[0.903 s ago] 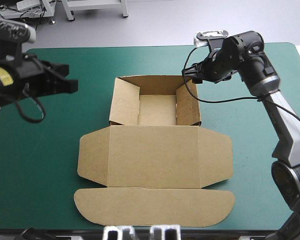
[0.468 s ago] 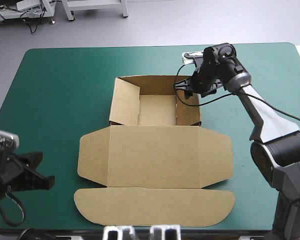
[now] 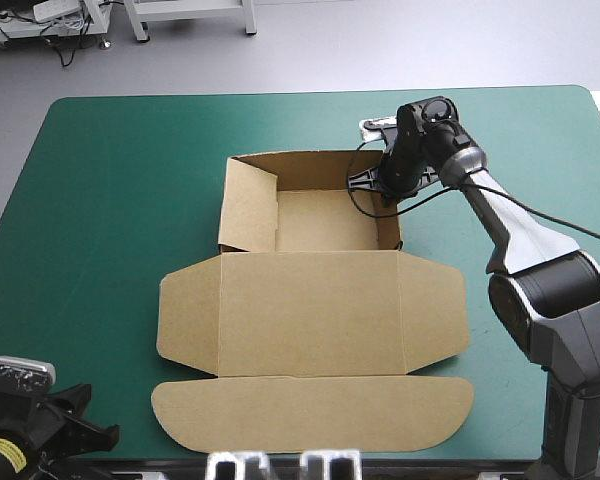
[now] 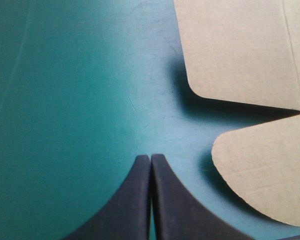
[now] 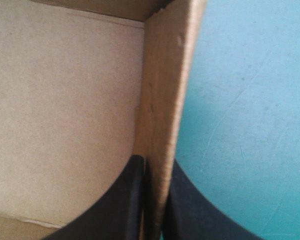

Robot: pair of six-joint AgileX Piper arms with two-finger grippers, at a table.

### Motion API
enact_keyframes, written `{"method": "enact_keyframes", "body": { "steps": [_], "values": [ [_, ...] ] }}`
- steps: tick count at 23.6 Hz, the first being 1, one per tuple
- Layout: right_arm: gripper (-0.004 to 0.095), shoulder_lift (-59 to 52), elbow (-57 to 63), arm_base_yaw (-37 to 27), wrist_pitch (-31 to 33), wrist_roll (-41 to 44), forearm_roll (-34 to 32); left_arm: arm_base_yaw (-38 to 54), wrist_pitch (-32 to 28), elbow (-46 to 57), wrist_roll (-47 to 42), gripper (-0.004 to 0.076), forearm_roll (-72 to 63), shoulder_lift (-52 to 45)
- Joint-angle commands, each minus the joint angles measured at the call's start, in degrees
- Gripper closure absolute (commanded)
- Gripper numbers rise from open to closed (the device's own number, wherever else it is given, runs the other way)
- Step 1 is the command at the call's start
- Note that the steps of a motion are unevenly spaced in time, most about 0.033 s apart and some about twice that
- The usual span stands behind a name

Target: Fold the box

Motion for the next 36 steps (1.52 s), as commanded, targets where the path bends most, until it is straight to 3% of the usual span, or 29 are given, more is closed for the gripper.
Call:
{"method": "enact_keyframes", "body": {
  "steps": [1,7,12,14,18,19,22,23,28,30,34,36],
  "values": [
    [0.0925,-3.4,-1.4,0.0,0.7,-0.3,-2.2,-0.2,-3.6,1.1,-2.8,0.0734,-0.1,-3.0],
    [0.0927,-7.4,-1.4,-6.4,0.7,-1.4,-7.1,-0.2,-3.4,2.1,-2.8,0.0734,0.0,-5.3],
    [0.0927,-10.7,-1.4,-25.7,0.7,-6.2,-7.1,-0.2,-3.4,2.1,-2.8,0.0734,0.1,-5.3],
    [0.0927,-10.2,-0.9,-39.7,0.2,-7.9,-4.9,-0.2,-3.5,2.1,-2.8,0.0734,0.1,-5.3],
    [0.0894,-6.5,-0.2,-51.5,-0.7,-14.2,2.0,-0.2,-3.7,2.1,-2.8,0.0734,0.8,-5.3],
    [0.0860,-5.8,-0.2,-52.3,-0.4,-15.6,3.0,-0.2,-3.7,2.1,-2.8,0.0734,1.0,-5.3],
    [0.0556,-4.5,-0.2,-53.1,-0.4,-16.8,5.0,-0.2,-3.7,2.1,-2.8,0.0734,2.4,-5.3],
    [0.0501,-4.5,-0.4,-53.1,-0.4,-16.8,6.6,-0.2,-3.8,2.1,-2.1,0.0734,2.1,-5.3],
    [0.0489,-9.1,-2.3,-53.1,0.7,-16.0,12.4,-0.2,-4.8,2.1,4.1,0.0734,1.7,-5.3],
    [0.0489,-13.8,-4.2,-53.1,0.7,-16.0,13.5,-0.2,-8.0,1.7,9.0,0.0734,1.7,-5.3],
    [0.0499,-21.4,-4.2,-53.1,0.7,-17.5,15.9,-0.2,-12.5,1.4,9.0,0.0734,1.6,-5.1],
    [0.0551,-25.6,-3.7,-53.1,0.7,-17.5,17.8,-0.2,-13.2,1.4,9.0,0.0734,1.6,-5.1]
  ]
}}
